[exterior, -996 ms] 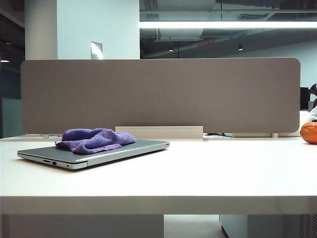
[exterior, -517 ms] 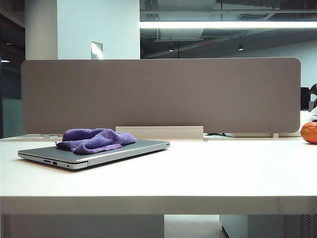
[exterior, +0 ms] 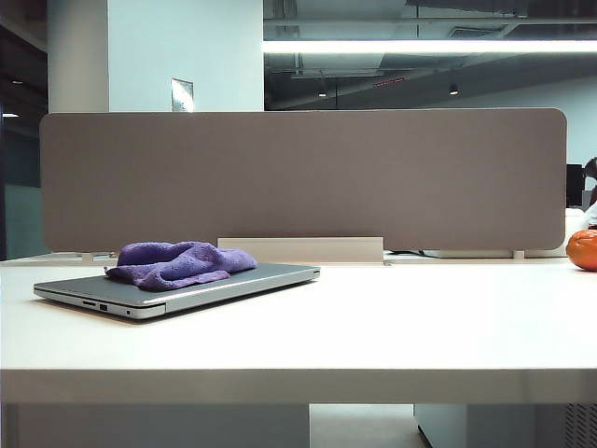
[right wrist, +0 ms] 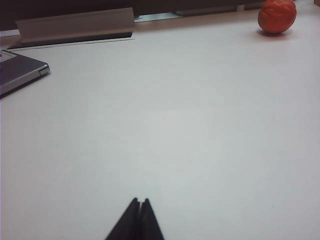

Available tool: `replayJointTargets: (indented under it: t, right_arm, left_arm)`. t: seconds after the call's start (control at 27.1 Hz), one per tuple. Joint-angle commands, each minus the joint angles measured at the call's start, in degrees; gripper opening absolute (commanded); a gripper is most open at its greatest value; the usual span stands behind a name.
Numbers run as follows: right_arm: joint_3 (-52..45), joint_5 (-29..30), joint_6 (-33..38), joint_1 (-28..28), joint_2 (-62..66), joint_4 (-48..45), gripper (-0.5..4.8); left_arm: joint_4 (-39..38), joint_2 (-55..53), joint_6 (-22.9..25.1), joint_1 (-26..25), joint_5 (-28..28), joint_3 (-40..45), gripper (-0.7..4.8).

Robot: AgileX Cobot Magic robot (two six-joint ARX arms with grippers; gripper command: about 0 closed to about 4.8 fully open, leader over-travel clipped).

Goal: Pick up the purple rag and put it over the laptop.

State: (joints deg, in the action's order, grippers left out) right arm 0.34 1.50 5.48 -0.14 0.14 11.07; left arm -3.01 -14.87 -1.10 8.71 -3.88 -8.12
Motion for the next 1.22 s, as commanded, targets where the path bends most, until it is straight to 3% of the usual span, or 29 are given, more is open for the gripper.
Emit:
replayJointTargets:
  t: [0.04,0.37,1.22]
  right_arm:
    - [-0.2,-0.1,-0.2,0.0,-0.1,-0.6,0.22]
    - [-0.2,-0.1,-0.2,0.0,-0.1,-0.6,0.22]
    - [-0.2,-0.1,-0.2,0.0,-0.1,-0.6,0.22]
  left_arm:
    - [3.7,2.0,-1.3,-2.4,0.8,2.2,-0.06]
    - [6.2,6.6,-1.3,-10.0,7.8,5.9,-0.06]
    - [5.0,14.6,-1.3,-9.8,7.8,7.7,-0.06]
